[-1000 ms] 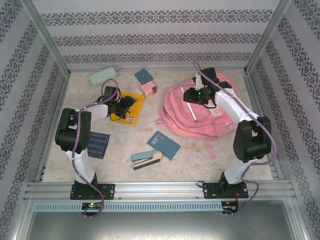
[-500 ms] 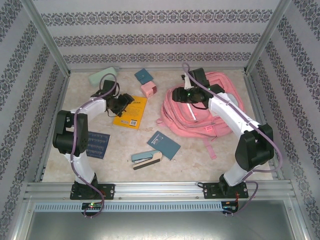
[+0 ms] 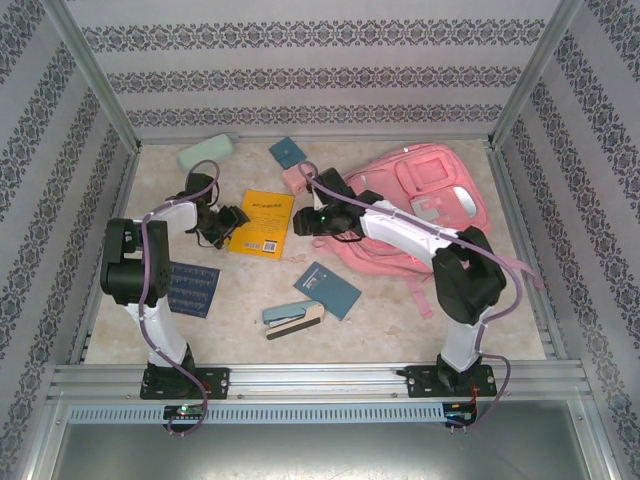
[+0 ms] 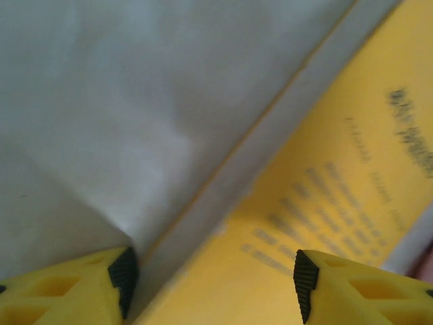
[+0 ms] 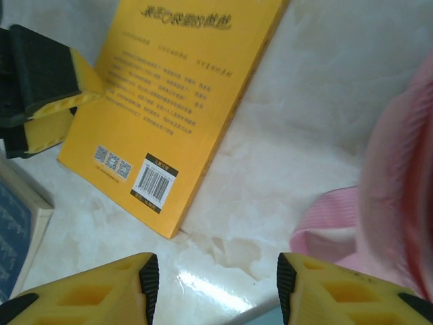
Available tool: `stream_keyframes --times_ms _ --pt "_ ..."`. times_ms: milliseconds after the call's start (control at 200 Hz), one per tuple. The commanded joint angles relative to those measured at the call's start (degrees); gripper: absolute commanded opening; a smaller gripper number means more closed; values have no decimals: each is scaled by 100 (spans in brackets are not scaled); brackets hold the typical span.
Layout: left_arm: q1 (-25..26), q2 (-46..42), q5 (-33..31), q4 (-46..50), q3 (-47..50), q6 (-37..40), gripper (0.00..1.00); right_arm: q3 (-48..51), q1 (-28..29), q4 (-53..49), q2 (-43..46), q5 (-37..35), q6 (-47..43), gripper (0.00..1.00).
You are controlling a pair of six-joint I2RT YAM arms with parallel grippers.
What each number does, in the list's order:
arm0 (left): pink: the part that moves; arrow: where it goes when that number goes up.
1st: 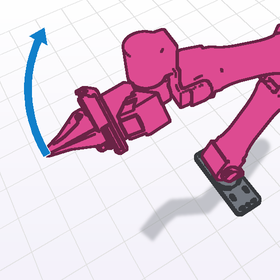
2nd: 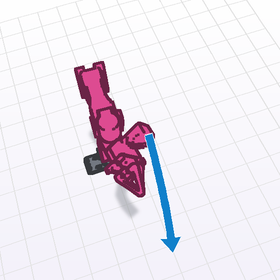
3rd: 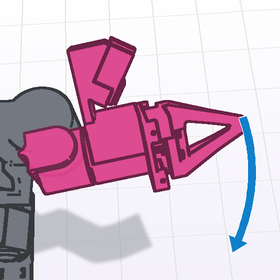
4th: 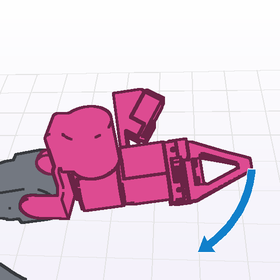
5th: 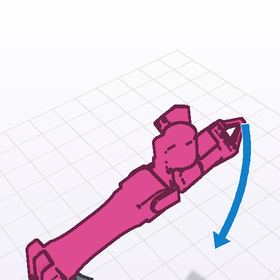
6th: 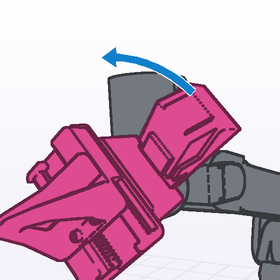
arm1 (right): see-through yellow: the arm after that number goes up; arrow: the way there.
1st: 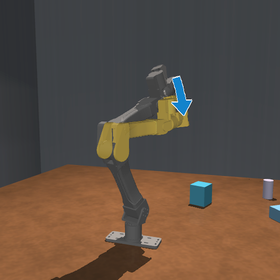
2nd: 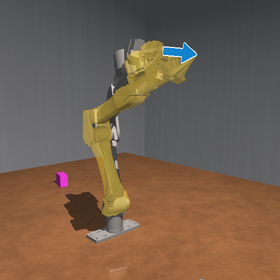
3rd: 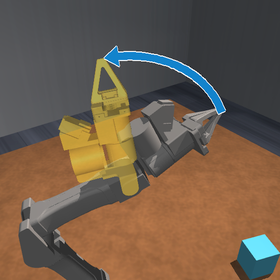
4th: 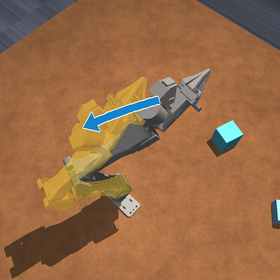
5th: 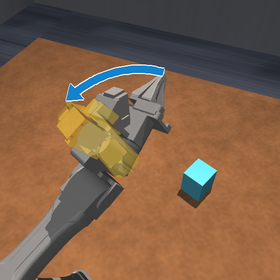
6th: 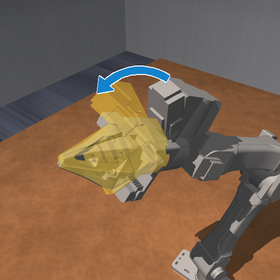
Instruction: Pack the student bag
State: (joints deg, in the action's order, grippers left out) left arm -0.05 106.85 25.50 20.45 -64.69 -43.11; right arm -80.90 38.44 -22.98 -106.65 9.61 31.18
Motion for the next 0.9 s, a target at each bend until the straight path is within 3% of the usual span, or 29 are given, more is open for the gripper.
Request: stream_keyframes --times_ms 0,270,480,600,894 --pt "177 -328 294 -204 517 -332 64 -249 23 147 -260 -150 294 51" --pt "916 -867 209 -451 1119 -839 64 -373 -3 124 -706 -193 383 51" --pt "783 -825 -405 440 482 -121 62 -460 -80 215 -980 -214 479 51" --pt "717 -524 -545 758 18 306 53 -722 -118 193 -1215 -285 451 51" --pt "713 -9 -628 816 -244 536 48 -1322 -240 75 -1828 -146 429 52"
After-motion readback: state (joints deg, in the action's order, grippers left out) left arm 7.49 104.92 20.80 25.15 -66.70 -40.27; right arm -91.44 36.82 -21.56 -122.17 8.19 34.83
